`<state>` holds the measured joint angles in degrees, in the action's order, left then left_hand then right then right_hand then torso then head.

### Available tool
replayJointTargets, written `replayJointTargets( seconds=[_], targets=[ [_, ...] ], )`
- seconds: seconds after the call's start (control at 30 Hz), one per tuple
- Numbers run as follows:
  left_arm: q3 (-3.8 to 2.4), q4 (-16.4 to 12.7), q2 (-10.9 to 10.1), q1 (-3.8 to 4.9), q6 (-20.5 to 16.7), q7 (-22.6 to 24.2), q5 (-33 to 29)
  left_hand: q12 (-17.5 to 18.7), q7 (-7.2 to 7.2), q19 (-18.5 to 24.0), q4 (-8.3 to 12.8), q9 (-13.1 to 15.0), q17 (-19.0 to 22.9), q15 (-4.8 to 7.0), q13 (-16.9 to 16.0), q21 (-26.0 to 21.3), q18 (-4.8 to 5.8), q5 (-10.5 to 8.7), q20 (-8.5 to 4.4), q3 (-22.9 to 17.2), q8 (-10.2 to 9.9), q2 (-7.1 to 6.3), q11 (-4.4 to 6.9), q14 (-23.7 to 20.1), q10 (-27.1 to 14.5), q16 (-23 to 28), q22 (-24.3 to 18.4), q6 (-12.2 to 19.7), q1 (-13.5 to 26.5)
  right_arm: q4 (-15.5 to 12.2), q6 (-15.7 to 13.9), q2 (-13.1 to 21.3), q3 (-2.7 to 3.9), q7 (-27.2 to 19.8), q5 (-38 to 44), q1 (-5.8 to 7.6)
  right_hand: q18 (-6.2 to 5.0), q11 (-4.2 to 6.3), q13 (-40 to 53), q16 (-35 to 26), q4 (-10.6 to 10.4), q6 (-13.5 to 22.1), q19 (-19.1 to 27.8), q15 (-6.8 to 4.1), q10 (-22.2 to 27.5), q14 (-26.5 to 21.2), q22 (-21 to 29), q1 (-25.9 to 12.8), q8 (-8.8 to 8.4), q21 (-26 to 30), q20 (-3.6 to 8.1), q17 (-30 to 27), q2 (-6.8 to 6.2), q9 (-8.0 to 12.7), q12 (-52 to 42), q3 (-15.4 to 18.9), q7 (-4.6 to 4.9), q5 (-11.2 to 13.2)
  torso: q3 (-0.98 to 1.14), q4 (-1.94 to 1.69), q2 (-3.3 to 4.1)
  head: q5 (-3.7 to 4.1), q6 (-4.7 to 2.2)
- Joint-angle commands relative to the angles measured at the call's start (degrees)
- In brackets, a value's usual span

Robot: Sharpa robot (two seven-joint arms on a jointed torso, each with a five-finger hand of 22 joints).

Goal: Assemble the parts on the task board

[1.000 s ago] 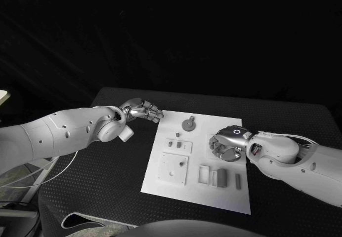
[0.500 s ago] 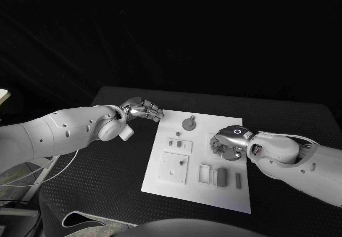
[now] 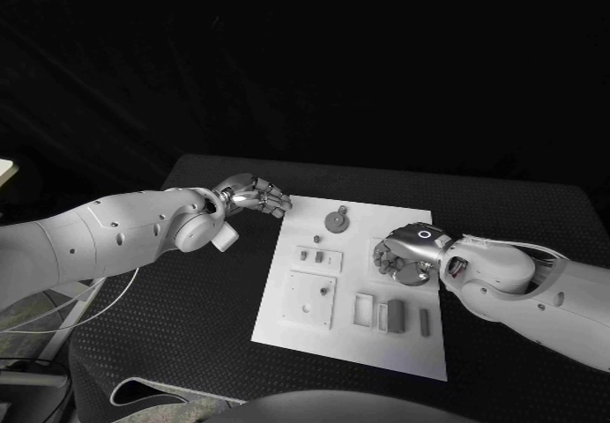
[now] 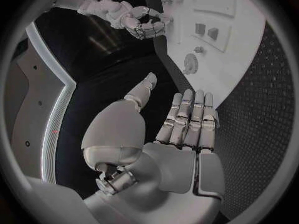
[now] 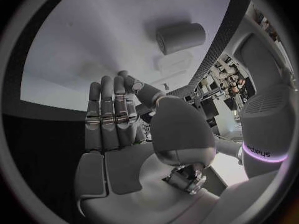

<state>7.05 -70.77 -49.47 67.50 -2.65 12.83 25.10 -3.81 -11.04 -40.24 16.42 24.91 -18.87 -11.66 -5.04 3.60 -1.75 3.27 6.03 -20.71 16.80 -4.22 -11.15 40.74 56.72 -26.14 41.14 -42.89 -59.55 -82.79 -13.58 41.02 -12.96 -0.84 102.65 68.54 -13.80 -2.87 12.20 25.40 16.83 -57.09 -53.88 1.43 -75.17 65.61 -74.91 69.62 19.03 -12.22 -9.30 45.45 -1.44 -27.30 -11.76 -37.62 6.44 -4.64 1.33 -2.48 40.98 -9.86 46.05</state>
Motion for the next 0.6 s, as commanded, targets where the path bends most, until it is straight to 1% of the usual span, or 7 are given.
replayJointTargets(
  seconds=[0.03, 0.23, 0.47, 0.6],
  targets=[
    [-0.04, -0.2, 0.0, 0.06, 0.6, 0.5, 0.1, -0.2, -1.58, 0.4, -0.1, 0.1, -0.1, -0.20, 0.1, 0.3, -0.11, -0.28, 0.16, 0.0, 0.3, 0.31, -0.04, -0.1, 0.0, 0.2, -0.1, 0.2, 0.4, -0.4, -1.8, 0.2, 0.12, 0.9, -2.5, 0.06, -1.02, -0.11, 0.2, 0.4, 0.0, -0.8, -0.5, -0.12, -0.5, 0.5, -1.4, -0.4, 1.06, -0.4, 0.07, 0.1, 0.14, -2.0, -0.2, 0.3, 0.29, 0.0, -0.01, -0.01, 0.00, 0.01, -0.01],
    [-0.04, -0.2, -0.1, 0.06, 0.6, 0.4, 0.1, -0.2, -1.57, 0.4, 0.0, 0.1, -0.1, -0.20, 0.1, 0.3, -0.11, -0.28, 0.16, 0.0, 0.3, 0.32, -0.04, -0.1, 0.1, 0.2, -0.1, 0.2, 0.4, -0.6, -1.7, 0.6, 0.44, 1.2, -5.1, 0.07, -1.09, -0.03, 0.4, 0.4, 0.0, -0.9, -0.7, -0.21, -0.7, 0.7, -1.4, -0.5, 1.11, -0.6, 0.10, 0.3, 0.06, -2.2, -0.2, 0.4, 0.23, 0.0, -0.01, 0.01, 0.00, -0.01, -0.11],
    [-0.04, -0.2, -0.1, 0.06, 0.6, 0.4, 0.1, -0.2, -1.57, 0.4, 0.0, 0.1, -0.1, -0.20, 0.1, 0.3, -0.11, -0.28, 0.15, 0.0, 0.3, 0.31, -0.04, -0.1, 0.1, 0.2, -0.1, 0.2, 0.4, -0.5, -0.7, 1.0, 0.87, 1.4, -8.8, 0.10, -1.13, 0.02, 0.5, 0.5, 0.0, -1.0, -0.8, -0.26, -0.8, 0.8, -1.4, -0.6, 1.12, -0.6, 0.10, 0.4, 0.06, -2.3, -0.2, 0.4, 0.21, 0.0, 0.01, 0.04, 0.01, 0.05, -0.11],
    [-0.04, -0.2, -0.1, 0.06, 0.7, 0.3, 0.1, -0.2, -1.57, 0.4, 0.0, 0.1, -0.1, -0.20, 0.1, 0.3, -0.10, -0.28, 0.16, 0.0, 0.3, 0.31, -0.04, -0.1, 0.1, 0.2, -0.1, 0.2, 0.4, -0.9, -0.1, 1.4, 1.48, 1.3, -11.7, 0.21, -1.14, 0.02, 0.6, 0.5, 0.0, -1.0, -0.8, -0.27, -0.8, 0.8, -1.4, -0.7, 1.12, -0.7, 0.10, 0.5, 0.04, -2.3, -0.2, 0.4, 0.20, 0.0, 0.03, 0.05, 0.03, 0.11, -0.15]
  ],
)
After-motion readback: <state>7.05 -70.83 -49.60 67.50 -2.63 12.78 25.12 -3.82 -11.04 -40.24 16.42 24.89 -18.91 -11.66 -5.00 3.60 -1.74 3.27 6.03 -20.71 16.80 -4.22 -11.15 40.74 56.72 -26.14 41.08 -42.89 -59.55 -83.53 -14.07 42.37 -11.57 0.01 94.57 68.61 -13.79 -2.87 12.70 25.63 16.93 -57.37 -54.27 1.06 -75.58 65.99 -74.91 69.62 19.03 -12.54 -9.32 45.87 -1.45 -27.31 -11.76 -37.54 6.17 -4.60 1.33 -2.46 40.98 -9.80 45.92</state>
